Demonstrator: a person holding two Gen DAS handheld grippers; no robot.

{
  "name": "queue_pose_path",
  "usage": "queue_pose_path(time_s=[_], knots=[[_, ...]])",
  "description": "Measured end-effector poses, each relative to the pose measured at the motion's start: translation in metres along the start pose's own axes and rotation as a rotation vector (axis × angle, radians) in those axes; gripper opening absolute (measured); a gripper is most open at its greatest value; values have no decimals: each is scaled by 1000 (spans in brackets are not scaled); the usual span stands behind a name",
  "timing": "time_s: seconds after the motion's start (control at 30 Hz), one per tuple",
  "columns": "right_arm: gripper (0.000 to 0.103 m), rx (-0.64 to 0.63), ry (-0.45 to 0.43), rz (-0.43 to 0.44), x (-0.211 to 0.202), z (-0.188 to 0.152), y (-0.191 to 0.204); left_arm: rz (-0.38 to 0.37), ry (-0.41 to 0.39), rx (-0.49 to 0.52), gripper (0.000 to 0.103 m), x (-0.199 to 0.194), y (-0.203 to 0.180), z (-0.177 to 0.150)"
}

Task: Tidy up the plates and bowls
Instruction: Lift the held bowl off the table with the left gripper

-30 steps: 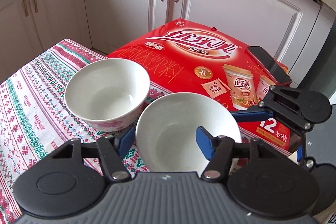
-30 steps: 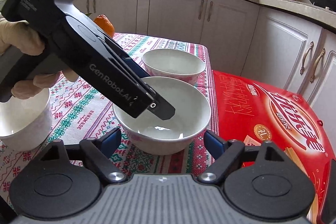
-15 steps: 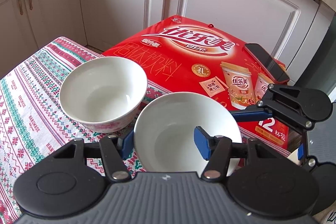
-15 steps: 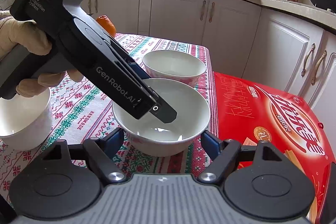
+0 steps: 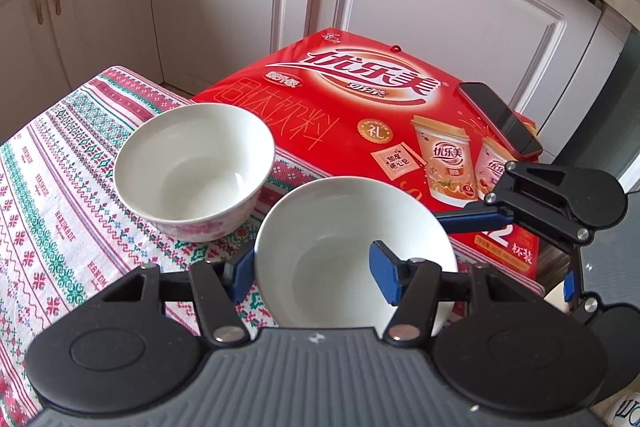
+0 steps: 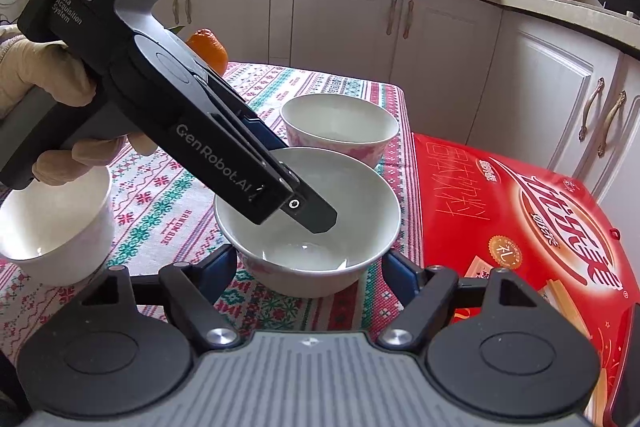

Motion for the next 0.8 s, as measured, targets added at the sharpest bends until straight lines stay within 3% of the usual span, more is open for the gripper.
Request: queue_pose_path(time_s=[0.8], knots=[[83,-62,-32,74,-40,17,65,79,-83,-49,59,-86,-1,-30]])
Point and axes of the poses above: each gripper's, at about its wrist camera, not at the fingertips, and x roughly the way its jaws point, y to its left, z to its top, the point moved 2 cm from there along x, roughly the way its jaws point, and after that the axes turned 15 degrees about z, right-handed, at the moved point
